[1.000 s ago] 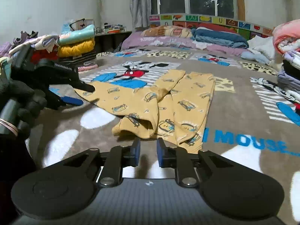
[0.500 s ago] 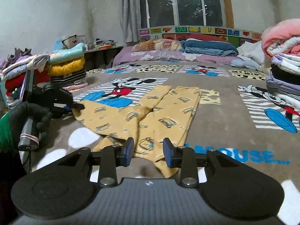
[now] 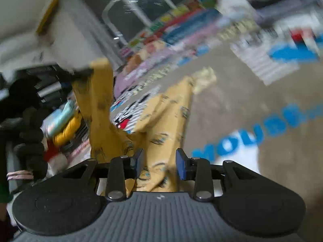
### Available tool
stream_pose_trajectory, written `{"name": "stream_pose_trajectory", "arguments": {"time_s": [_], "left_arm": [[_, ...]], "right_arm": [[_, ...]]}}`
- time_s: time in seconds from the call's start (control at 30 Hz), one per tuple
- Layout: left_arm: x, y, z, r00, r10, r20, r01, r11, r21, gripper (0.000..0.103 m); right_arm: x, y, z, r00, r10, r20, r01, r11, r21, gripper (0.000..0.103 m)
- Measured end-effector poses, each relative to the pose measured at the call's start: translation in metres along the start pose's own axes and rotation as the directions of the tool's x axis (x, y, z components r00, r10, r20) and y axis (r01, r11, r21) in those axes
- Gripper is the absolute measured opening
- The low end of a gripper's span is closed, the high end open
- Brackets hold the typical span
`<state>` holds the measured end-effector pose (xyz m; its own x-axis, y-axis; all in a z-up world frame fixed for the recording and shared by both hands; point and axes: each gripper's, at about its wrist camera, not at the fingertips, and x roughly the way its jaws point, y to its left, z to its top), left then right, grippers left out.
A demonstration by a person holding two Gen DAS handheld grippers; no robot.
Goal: Fold clothes
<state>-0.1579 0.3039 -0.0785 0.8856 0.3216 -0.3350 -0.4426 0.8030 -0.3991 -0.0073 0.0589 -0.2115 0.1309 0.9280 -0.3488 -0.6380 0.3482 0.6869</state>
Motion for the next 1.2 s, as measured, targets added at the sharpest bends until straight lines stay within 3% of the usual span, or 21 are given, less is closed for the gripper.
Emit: {"name": "stream_pose_trajectory", "arguments": {"time_s": [0.03, 0.2, 0.27, 0.4, 0.5, 0.6, 0.63, 0.7, 0.8, 0.83, 0.9, 1.0, 1.03, 1.13, 1.17, 1.2], "left_arm": [[0.001, -0.004, -0.001, 1.0, -0.011, -0.008, 0.011, 1.0, 0.008, 0.046], [0.007, -0.022, -0.007, 0.997, -0.063, -0.048, 0.065, 0.997, 0.047, 0.048], [-0.014, -0.003, -0.016, 0.999, 0.023, -0.031, -0.021, 0.998, 0.062, 0.048], [-0.062, 0.032, -0.05, 0.984, 0.174, -0.025, -0.17, 0.979, 0.112, 0.048], [-0.079, 0.029, -0.087, 0.975, 0.219, -0.047, -0.203, 0.952, 0.229, 0.048], [-0.076, 0.012, -0.119, 0.972, 0.216, -0.09, -0.165, 0.904, 0.394, 0.048], [-0.074, 0.003, -0.13, 0.969, 0.234, -0.077, -0.17, 0.863, 0.476, 0.049], [-0.07, -0.017, -0.151, 0.962, 0.27, -0.039, -0.185, 0.751, 0.634, 0.049], [-0.06, -0.032, -0.178, 0.955, 0.298, 0.0, -0.187, 0.599, 0.778, 0.049], [-0.055, -0.034, -0.187, 0.953, 0.303, 0.014, -0.185, 0.542, 0.82, 0.05], [-0.045, -0.043, -0.206, 0.941, 0.331, 0.069, -0.203, 0.391, 0.898, 0.05], [-0.031, -0.052, -0.226, 0.932, 0.342, 0.123, -0.21, 0.231, 0.95, 0.049], [-0.028, -0.053, -0.233, 0.925, 0.35, 0.144, -0.213, 0.167, 0.963, 0.043], [-0.02, -0.05, -0.242, 0.91, 0.366, 0.196, -0.236, 0.068, 0.969, 0.035], [-0.019, -0.049, -0.24, 0.905, 0.371, 0.208, -0.248, 0.064, 0.967, 0.034], [-0.019, -0.048, -0.238, 0.901, 0.376, 0.217, -0.259, 0.065, 0.964, 0.024]], "right_arm": [[0.001, -0.009, 0.0, 1.0, 0.007, -0.008, -0.006, 0.998, 0.059, 0.038], [-0.003, -0.047, 0.0, 0.998, 0.058, 0.016, -0.061, 0.957, 0.284, 0.037], [-0.004, -0.054, -0.001, 0.996, 0.078, 0.034, -0.085, 0.941, 0.328, 0.038], [0.0, -0.057, -0.002, 0.994, 0.096, 0.051, -0.108, 0.924, 0.366, 0.042], [0.008, -0.055, 0.0, 0.994, 0.094, 0.054, -0.107, 0.927, 0.36, 0.044], [0.018, -0.059, 0.004, 0.992, 0.1, 0.083, -0.125, 0.908, 0.399, 0.045], [0.02, -0.062, 0.005, 0.99, 0.103, 0.097, -0.135, 0.896, 0.424, 0.045], [0.026, -0.07, 0.007, 0.985, 0.11, 0.13, -0.16, 0.861, 0.484, 0.044], [0.034, -0.074, 0.01, 0.984, 0.104, 0.147, -0.166, 0.841, 0.516, 0.044], [0.037, -0.074, 0.011, 0.984, 0.101, 0.15, -0.165, 0.841, 0.516, 0.044], [0.044, -0.073, 0.015, 0.984, 0.098, 0.15, -0.161, 0.851, 0.5, 0.043], [0.049, -0.076, 0.019, 0.983, 0.096, 0.154, -0.16, 0.859, 0.486, 0.037], [0.05, -0.077, 0.02, 0.984, 0.094, 0.154, -0.158, 0.859, 0.488, 0.032], [0.052, -0.084, 0.023, 0.983, 0.094, 0.155, -0.16, 0.854, 0.495, 0.022], [0.052, -0.087, 0.023, 0.983, 0.096, 0.157, -0.164, 0.85, 0.5, 0.021], [0.054, -0.088, 0.024, 0.982, 0.099, 0.163, -0.169, 0.847, 0.504, 0.02]]}}
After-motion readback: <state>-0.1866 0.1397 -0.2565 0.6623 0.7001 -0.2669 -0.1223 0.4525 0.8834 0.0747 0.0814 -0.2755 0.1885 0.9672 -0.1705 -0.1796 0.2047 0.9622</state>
